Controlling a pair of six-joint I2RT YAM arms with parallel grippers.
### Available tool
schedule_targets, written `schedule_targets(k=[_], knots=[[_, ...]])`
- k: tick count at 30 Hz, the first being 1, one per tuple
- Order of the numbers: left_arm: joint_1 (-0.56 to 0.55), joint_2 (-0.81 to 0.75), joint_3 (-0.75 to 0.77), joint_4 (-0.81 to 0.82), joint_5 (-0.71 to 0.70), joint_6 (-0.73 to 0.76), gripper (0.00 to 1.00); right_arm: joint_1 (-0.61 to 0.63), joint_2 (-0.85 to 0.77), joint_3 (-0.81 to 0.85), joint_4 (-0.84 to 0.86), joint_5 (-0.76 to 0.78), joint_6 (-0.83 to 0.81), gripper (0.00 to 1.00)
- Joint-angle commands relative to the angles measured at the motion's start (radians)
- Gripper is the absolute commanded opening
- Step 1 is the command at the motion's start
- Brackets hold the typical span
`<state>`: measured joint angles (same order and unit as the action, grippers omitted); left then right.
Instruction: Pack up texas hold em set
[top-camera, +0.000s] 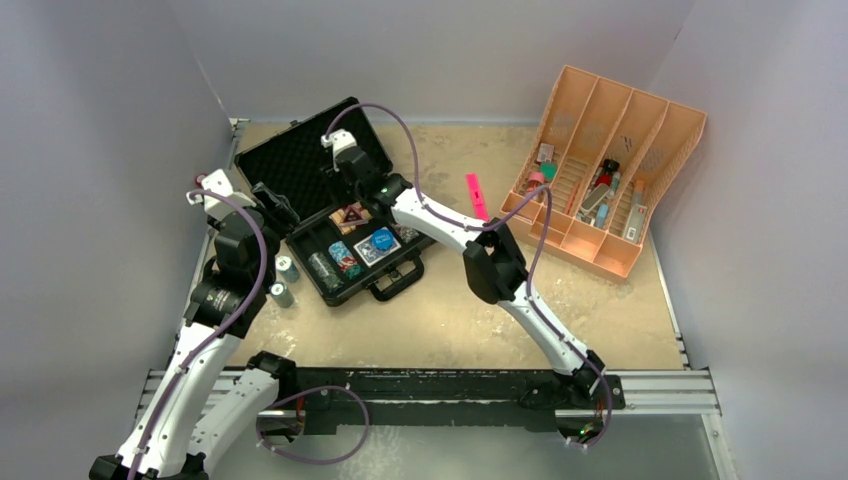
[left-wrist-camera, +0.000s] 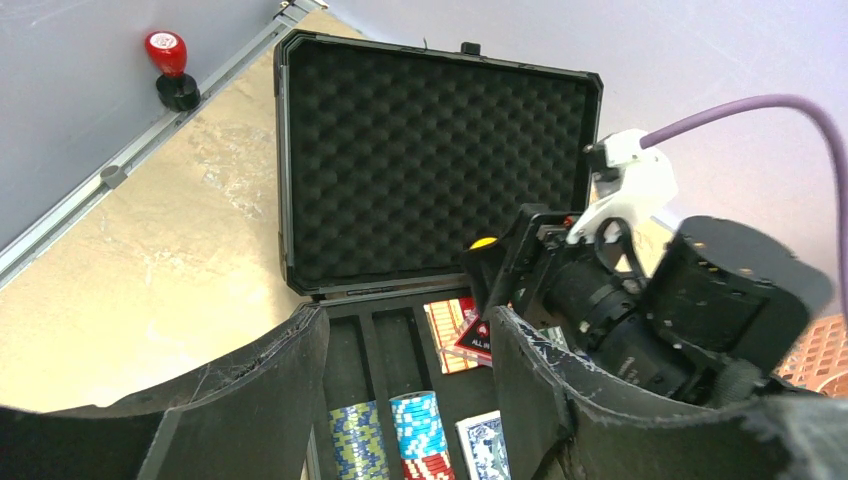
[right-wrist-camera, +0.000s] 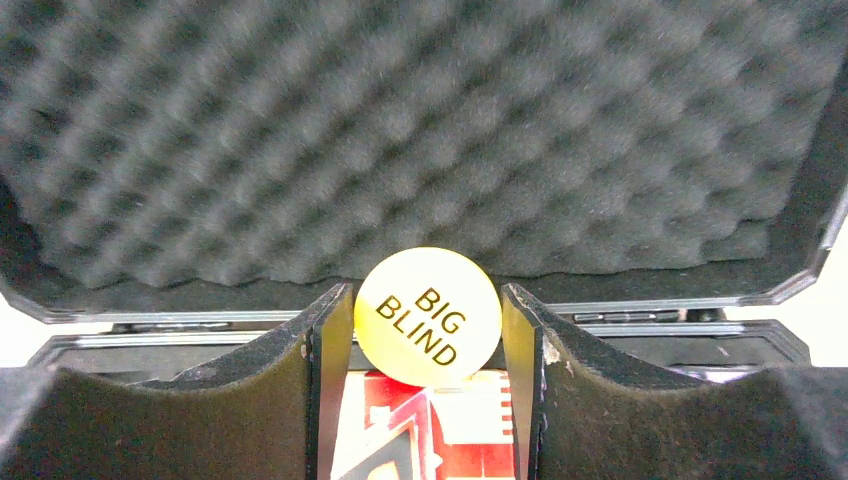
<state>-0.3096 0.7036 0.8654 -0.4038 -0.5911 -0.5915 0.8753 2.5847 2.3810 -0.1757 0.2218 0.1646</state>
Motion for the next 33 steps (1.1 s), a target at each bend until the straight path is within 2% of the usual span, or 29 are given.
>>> schedule_targets(k=[1, 15, 24, 27, 33], knots=[[0.007, -0.009, 0.0, 0.047, -0.01, -0.007, 0.59, 0.005, -0.147, -0.001, 0.036, 0.017, 0.017, 0.58], [0.006, -0.011, -0.001, 0.047, -0.007, -0.008, 0.6, 0.032, -0.19, -0.033, -0.145, -0.014, 0.094, 0.58], [0.008, -0.011, 0.0, 0.047, -0.007, -0.008, 0.59, 0.042, -0.199, -0.098, -0.177, 0.004, 0.138, 0.58], [0.006, -0.01, -0.001, 0.047, -0.008, -0.008, 0.59, 0.043, -0.198, -0.097, -0.163, -0.009, 0.124, 0.62], [0.006, -0.01, -0.001, 0.047, -0.009, -0.007, 0.59, 0.045, -0.174, -0.091, -0.106, -0.033, 0.06, 0.76]])
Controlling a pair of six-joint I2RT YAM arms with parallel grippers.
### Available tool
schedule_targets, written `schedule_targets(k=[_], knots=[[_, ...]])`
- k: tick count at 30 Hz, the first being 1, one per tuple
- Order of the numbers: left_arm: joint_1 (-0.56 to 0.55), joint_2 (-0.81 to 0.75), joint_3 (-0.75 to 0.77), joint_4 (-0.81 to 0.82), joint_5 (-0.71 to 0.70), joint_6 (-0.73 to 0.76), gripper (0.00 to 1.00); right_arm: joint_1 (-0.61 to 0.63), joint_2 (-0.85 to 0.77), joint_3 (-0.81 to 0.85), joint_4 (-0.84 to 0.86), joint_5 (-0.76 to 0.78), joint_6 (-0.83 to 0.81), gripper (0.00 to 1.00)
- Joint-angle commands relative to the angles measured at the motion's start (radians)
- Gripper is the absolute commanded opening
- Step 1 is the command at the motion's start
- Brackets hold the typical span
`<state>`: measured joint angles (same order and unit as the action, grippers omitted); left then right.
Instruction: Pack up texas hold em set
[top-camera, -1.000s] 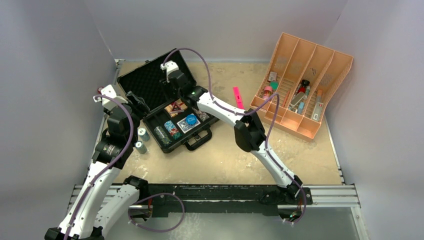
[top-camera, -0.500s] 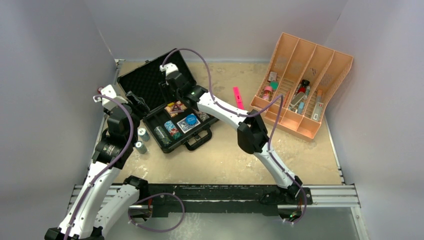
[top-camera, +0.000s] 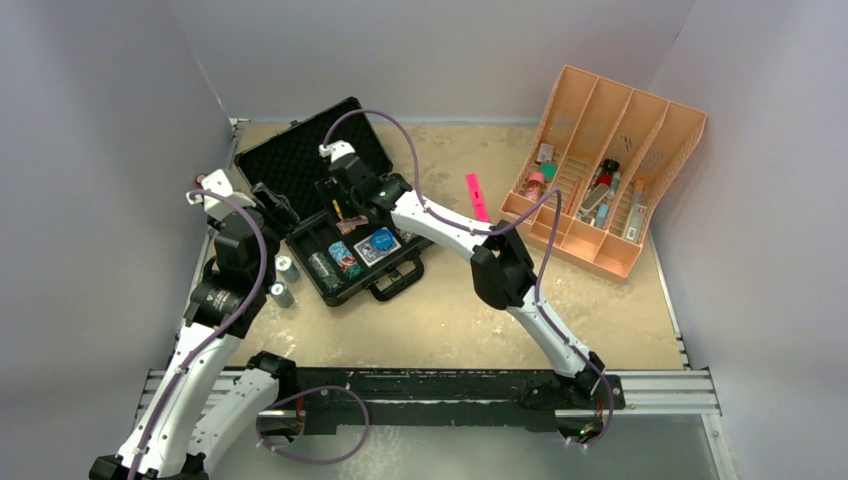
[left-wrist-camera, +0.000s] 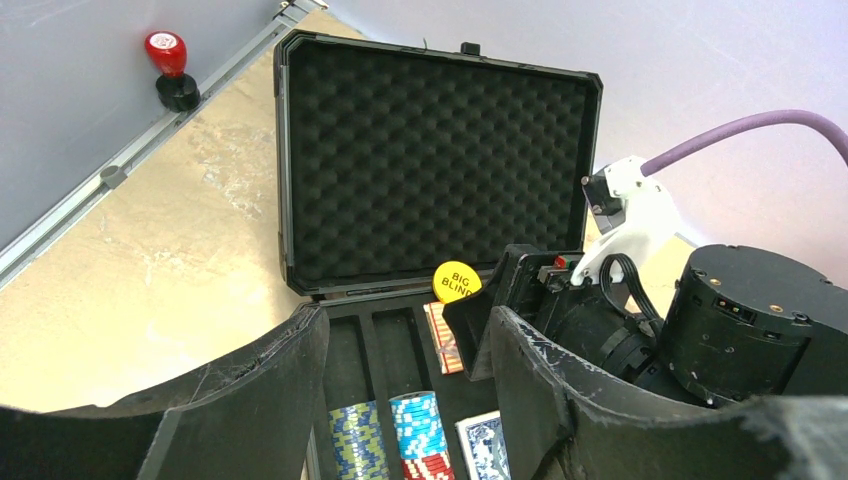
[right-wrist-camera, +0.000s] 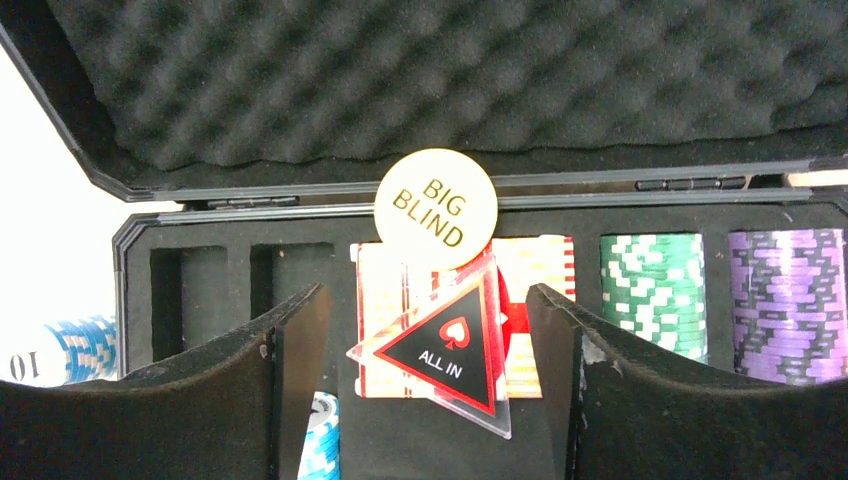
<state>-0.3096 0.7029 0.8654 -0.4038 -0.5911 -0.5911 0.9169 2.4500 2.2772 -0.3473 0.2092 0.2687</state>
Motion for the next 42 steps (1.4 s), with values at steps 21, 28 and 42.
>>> schedule_targets(k=[21, 28, 42], knots=[[0.006, -0.002, -0.001, 0.047, -0.009, -0.007, 0.6, 0.004, 0.129, 0.133, 0.103, -0.029, -0.155, 0.74], [0.007, -0.002, -0.001, 0.047, -0.009, -0.007, 0.59, 0.0, 0.153, 0.161, 0.094, -0.034, -0.148, 0.58], [0.008, -0.003, 0.0, 0.048, -0.009, -0.006, 0.6, 0.0, 0.045, 0.102, 0.222, 0.028, -0.148, 0.52]])
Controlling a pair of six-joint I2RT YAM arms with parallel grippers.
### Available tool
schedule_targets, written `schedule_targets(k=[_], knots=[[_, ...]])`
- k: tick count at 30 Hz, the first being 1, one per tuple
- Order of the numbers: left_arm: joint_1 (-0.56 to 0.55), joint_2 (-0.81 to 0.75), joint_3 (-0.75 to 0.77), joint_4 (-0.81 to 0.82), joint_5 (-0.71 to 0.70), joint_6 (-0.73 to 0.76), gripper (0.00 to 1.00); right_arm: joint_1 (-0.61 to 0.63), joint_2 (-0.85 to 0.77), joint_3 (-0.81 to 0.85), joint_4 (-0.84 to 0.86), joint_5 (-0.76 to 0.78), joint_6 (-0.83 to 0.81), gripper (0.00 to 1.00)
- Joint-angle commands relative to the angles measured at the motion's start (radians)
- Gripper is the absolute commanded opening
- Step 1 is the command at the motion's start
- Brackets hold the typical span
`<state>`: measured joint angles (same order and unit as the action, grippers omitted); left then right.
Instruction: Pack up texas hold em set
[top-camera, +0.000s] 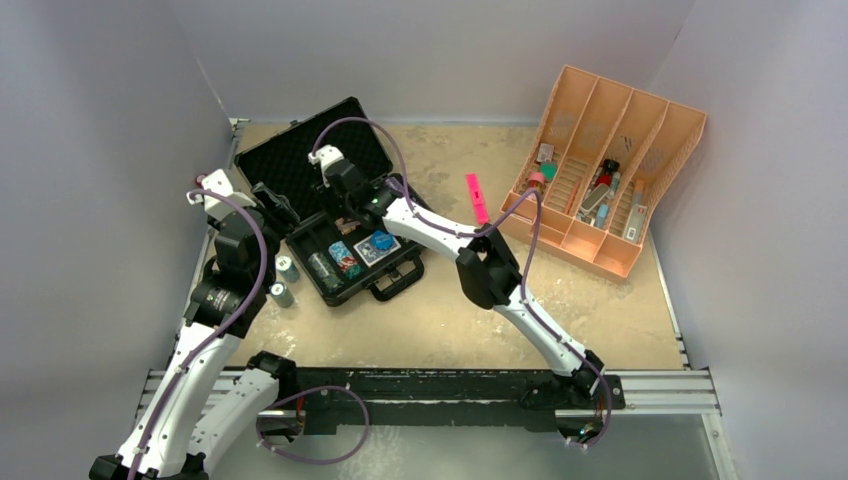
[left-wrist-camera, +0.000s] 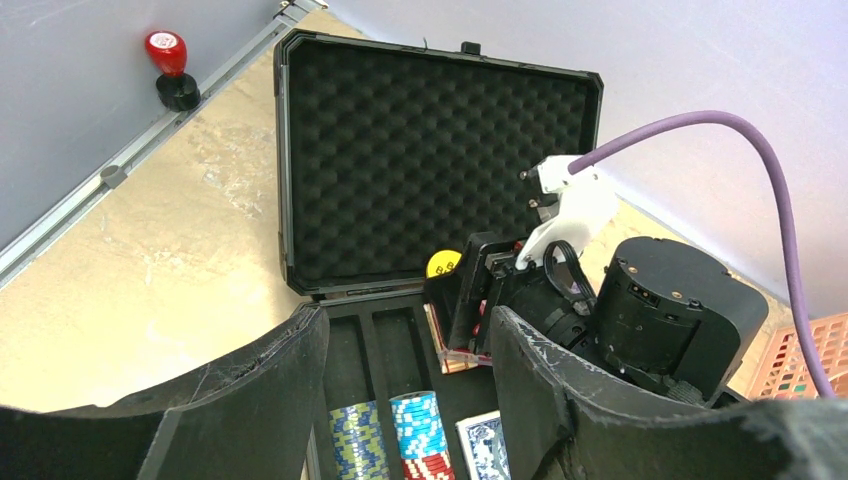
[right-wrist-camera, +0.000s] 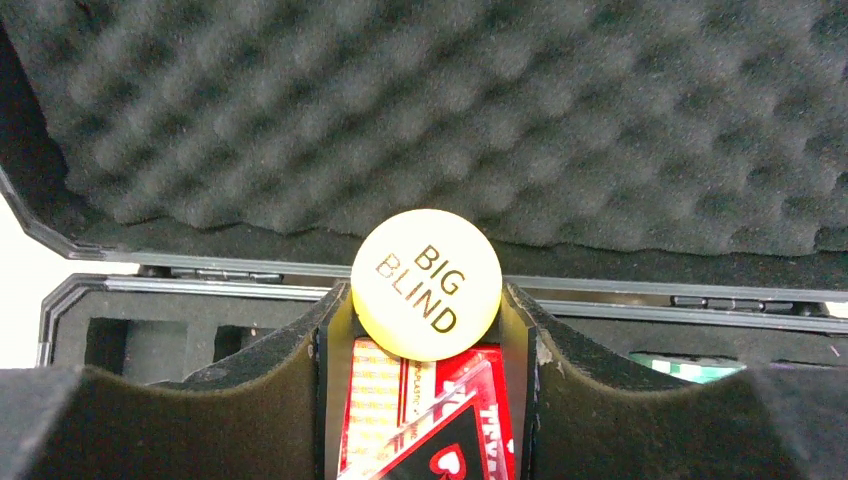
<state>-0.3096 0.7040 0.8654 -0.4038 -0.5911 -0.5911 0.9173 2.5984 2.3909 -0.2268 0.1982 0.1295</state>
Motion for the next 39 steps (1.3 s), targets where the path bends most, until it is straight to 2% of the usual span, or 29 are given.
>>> schedule_targets(k=[1, 6, 18, 39], knots=[[0.009, -0.004, -0.001, 0.048, -0.009, -0.007, 0.6, 0.0, -0.114, -0.017, 0.113, 0.041, -0.007, 0.51], [0.008, -0.005, -0.001, 0.046, -0.01, -0.005, 0.59, 0.0, -0.152, -0.034, 0.125, 0.053, 0.006, 0.51], [0.007, -0.005, -0.001, 0.048, -0.007, -0.007, 0.59, 0.014, -0.315, -0.278, 0.122, 0.045, 0.079, 0.51], [0.007, -0.002, -0.001, 0.046, -0.007, -0.004, 0.59, 0.026, -0.294, -0.358, 0.059, 0.087, 0.136, 0.53]])
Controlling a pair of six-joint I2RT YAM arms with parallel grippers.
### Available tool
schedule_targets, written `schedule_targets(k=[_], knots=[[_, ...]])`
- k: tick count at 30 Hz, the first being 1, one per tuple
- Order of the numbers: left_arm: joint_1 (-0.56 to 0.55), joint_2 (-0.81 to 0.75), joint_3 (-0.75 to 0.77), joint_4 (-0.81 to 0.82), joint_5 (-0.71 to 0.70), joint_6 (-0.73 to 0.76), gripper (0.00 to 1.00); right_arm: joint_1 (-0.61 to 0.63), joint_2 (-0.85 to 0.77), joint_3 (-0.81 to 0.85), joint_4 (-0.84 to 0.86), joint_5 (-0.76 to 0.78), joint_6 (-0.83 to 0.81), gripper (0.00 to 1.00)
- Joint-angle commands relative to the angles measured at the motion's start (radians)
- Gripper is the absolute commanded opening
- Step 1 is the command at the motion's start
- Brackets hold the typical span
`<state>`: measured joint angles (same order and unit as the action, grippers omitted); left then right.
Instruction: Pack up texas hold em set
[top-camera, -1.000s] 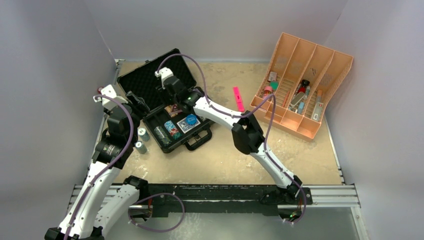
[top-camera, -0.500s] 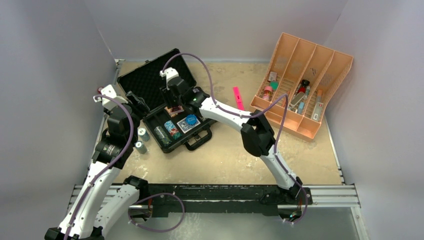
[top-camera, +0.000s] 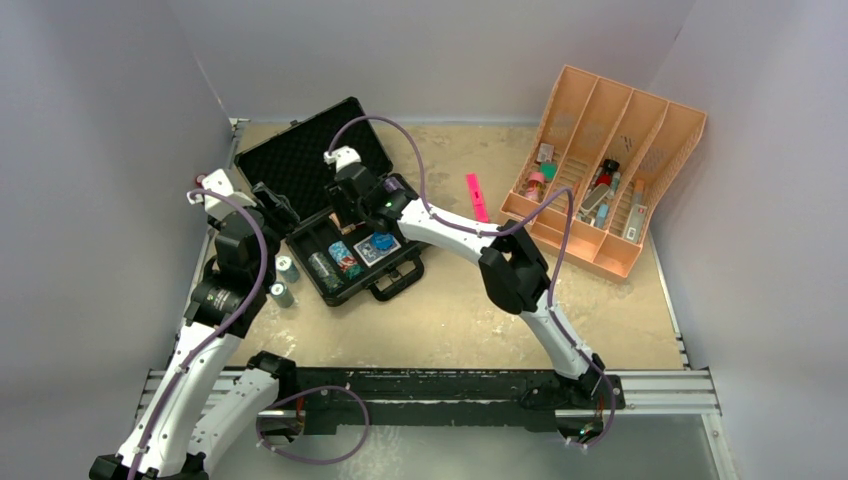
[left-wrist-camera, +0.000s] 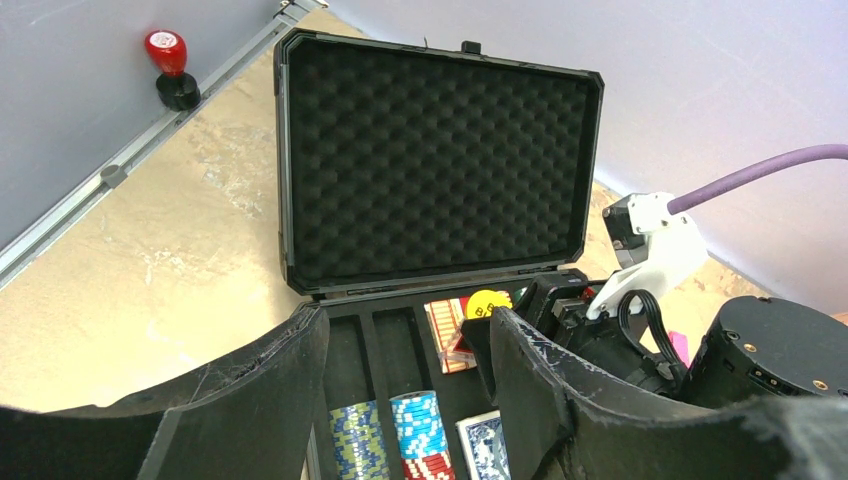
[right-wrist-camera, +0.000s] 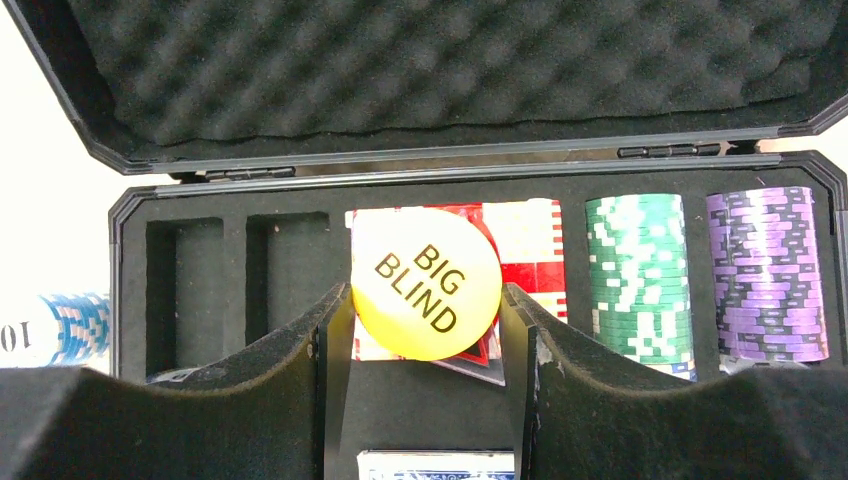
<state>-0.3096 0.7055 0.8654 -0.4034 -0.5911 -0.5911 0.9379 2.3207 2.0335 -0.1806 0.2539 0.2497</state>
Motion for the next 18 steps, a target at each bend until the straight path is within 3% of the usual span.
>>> schedule_targets(k=[1, 18], knots=[[0.007, -0.004, 0.0, 0.046, -0.007, -0.005, 0.59, 0.005, -0.013, -0.001, 0.006, 0.027, 0.017, 0.54], [0.007, -0.002, 0.0, 0.046, -0.007, -0.007, 0.6, 0.006, 0.021, 0.005, -0.031, -0.025, 0.034, 0.58]])
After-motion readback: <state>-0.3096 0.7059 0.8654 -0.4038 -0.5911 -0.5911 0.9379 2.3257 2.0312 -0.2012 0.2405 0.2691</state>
